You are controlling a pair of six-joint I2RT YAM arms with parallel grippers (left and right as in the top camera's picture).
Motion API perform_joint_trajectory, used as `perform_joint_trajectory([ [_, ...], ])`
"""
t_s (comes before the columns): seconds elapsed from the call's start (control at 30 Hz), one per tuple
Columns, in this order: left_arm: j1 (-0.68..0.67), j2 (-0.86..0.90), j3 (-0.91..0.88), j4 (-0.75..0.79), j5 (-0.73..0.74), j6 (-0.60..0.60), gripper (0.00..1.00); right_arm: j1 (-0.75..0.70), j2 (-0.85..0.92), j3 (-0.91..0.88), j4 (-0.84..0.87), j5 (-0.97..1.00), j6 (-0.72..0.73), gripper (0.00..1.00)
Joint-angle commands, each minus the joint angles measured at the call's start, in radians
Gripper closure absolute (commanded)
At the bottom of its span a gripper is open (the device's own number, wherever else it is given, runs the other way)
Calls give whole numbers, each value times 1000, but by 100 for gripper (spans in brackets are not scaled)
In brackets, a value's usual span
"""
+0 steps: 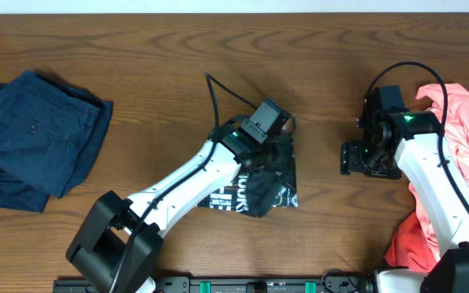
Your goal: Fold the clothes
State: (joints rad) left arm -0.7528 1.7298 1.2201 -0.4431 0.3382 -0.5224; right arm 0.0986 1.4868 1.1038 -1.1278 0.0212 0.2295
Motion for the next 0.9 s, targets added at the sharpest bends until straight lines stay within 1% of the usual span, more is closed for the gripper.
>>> perform_joint_trajectory([
  [0.0,3,-12,10,18,66,53,37,-6,-10,3,-3,-3,-10,26],
  [0.07,34,-35,10,5,65,114,37,-6,-10,3,-3,-8,-11,26],
  [0.17,120,-76,10,-28,54,126,36,-6,-10,3,3,-98,-77,25],
  [0.3,273,-99,10,-121,2,126,34,-6,-10,3,16,-354,-250,23],
  [0.4,373,-81,5,-193,-15,126,29,2,-10,3,17,-541,-370,23],
  [0.43,404,-74,-1,-210,-14,126,27,11,-10,3,21,-576,-389,22],
  [0.5,449,-63,-18,-230,-14,126,26,37,-9,2,39,-571,-388,21],
  [0.6,491,-50,-38,-254,-13,126,25,82,3,-8,97,-552,-346,21],
  [0.77,501,-46,-39,-275,-14,138,25,155,83,-34,236,-471,-207,21],
  [0.87,501,-46,-39,-275,-14,138,25,190,150,-38,301,-436,-181,21],
])
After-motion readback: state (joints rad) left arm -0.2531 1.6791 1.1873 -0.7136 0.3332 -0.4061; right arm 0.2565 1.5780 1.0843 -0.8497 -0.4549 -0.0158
